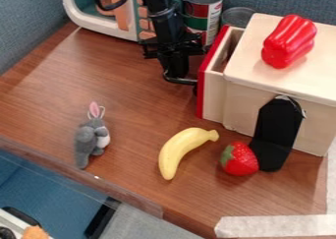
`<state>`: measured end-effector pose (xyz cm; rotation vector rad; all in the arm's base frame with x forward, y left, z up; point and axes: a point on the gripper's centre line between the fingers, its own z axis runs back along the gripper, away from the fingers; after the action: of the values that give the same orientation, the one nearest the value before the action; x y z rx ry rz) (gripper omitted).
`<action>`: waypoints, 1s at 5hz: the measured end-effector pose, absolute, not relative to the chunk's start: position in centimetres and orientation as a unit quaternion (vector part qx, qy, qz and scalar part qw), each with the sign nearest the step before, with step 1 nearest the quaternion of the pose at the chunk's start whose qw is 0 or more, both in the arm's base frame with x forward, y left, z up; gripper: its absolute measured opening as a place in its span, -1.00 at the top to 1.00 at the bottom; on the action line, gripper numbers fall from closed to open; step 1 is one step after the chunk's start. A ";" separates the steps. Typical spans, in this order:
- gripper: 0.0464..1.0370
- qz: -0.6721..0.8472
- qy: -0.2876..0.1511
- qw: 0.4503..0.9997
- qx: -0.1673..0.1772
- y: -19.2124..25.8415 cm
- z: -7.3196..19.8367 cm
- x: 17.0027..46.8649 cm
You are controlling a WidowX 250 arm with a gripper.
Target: Close the drawer
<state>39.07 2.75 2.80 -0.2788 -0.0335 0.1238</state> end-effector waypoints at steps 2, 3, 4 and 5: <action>0.81 0.027 0.003 0.988 -0.155 -1.3 1.9 39.6; 0.73 0.031 0.002 0.988 -0.151 -1.2 1.8 39.6; 0.28 0.066 -0.008 0.987 -0.149 0.6 2.0 39.6; -0.35 0.079 -0.044 0.985 -0.149 2.6 4.8 39.7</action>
<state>39.66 2.58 4.76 -0.2993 -0.0884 0.1593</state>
